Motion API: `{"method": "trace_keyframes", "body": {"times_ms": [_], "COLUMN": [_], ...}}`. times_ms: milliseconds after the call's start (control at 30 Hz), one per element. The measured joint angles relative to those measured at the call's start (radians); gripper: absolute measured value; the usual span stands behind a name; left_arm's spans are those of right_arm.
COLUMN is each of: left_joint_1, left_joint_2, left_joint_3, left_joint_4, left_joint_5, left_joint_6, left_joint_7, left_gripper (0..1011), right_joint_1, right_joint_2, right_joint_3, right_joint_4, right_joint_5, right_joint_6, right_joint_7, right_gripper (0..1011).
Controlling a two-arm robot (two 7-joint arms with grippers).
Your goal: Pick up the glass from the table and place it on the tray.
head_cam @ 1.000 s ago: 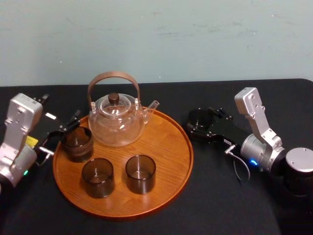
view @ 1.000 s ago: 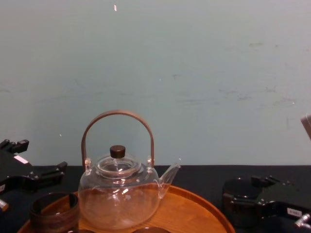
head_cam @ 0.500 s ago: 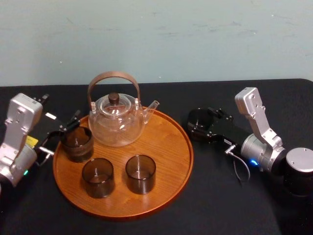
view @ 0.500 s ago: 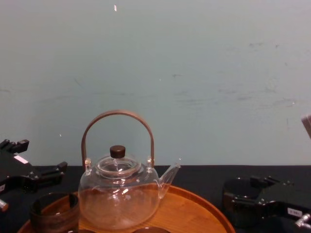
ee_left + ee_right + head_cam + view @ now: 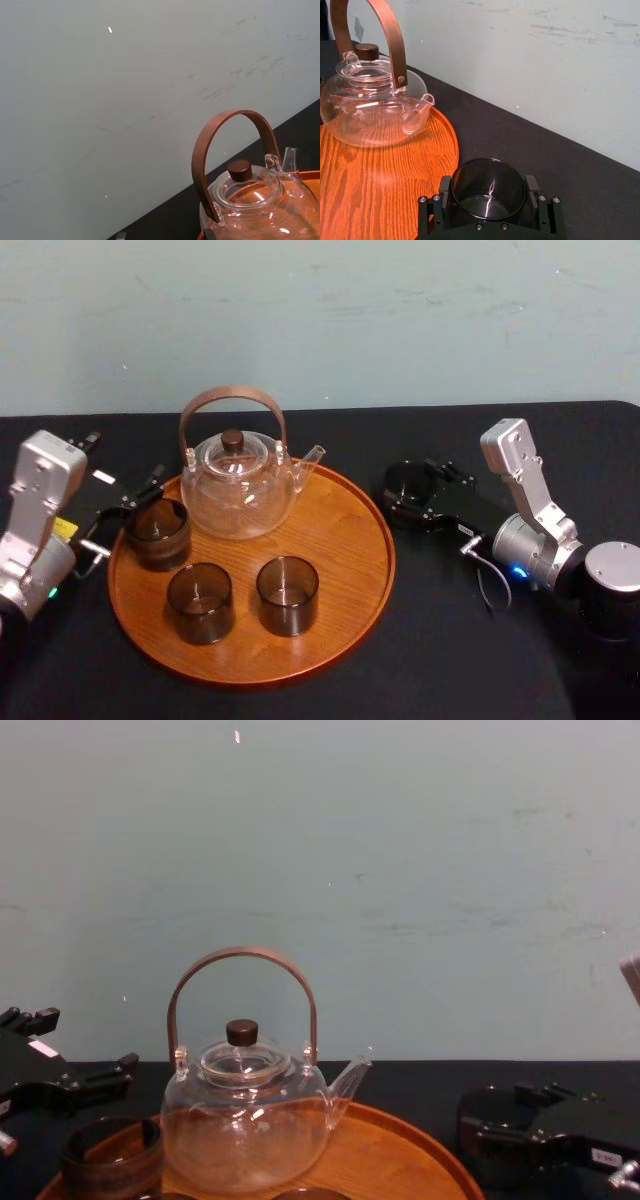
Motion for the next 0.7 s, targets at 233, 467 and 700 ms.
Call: {"method": "trace_keyframes", "body": {"times_ms": [233,467,700], "left_joint_1": [0.0,0.0,0.0], "left_joint_2": [0.0,0.0,0.0], "left_joint_3": [0.0,0.0,0.0], "left_joint_4": [0.0,0.0,0.0], "left_joint_5": [0.0,0.0,0.0], "left_joint_6": [0.0,0.0,0.0], "left_joint_7": [0.0,0.0,0.0], "left_gripper": [1001,1002,1001], "right_joint_1": [0.0,0.0,0.0], "right_joint_2": [0.0,0.0,0.0], "right_joint_3": [0.0,0.0,0.0], "right_joint_4": [0.0,0.0,0.0], "right_joint_5": [0.0,0.0,0.0], "right_joint_6": [0.0,0.0,0.0], "right_joint_7": [0.0,0.0,0.0], "right_gripper": [907,906,906]}}
